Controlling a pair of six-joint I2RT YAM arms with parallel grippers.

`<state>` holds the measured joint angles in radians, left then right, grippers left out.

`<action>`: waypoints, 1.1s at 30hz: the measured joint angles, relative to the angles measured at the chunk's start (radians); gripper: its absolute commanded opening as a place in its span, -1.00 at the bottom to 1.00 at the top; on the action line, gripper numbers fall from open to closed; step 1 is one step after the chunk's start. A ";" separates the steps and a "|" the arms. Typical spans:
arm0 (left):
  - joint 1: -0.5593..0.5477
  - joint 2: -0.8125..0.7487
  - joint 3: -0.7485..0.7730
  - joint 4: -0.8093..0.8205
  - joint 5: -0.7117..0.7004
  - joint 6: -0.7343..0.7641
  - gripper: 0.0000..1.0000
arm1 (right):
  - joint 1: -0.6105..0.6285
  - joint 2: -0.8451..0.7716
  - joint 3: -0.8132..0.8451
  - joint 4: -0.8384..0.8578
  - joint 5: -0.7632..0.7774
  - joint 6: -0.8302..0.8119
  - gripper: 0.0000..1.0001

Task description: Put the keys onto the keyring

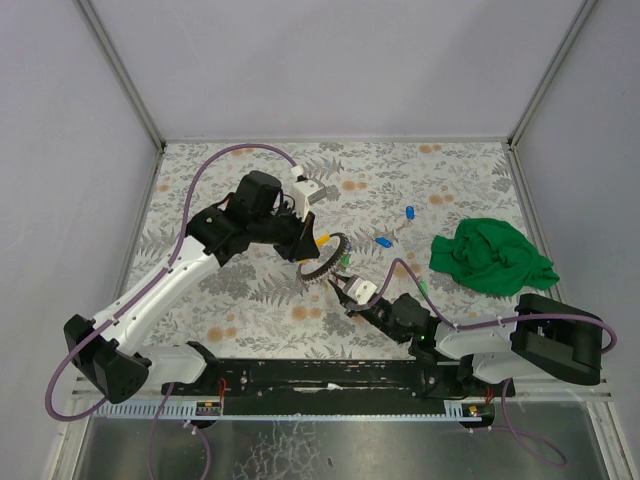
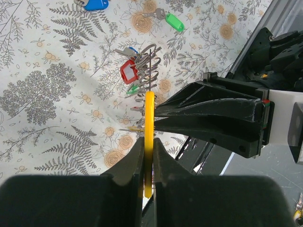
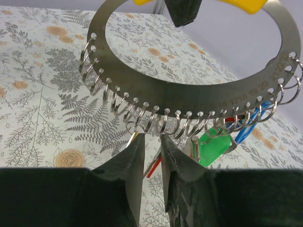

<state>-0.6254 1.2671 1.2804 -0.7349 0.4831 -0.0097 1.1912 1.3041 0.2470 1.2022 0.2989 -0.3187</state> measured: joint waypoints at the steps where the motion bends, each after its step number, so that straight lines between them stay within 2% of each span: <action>1: 0.000 0.001 0.000 0.000 0.004 0.001 -1.00 | 0.000 0.000 0.000 0.005 0.000 0.000 -0.47; 21: 0.000 0.018 0.000 0.000 0.035 0.006 -1.00 | 0.000 0.002 -0.002 0.023 0.007 0.000 -0.54; 27: 0.000 0.019 0.000 0.000 0.034 0.006 -1.00 | 0.000 0.001 -0.002 0.021 0.006 0.000 -0.79; 33: 0.000 0.019 0.000 -0.002 0.032 0.005 -0.93 | 0.000 -0.013 -0.002 0.001 0.004 -0.005 -0.91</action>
<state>-0.6254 1.2865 1.2804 -0.7368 0.5156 -0.0051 1.1915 1.2907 0.2451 1.2030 0.3027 -0.3237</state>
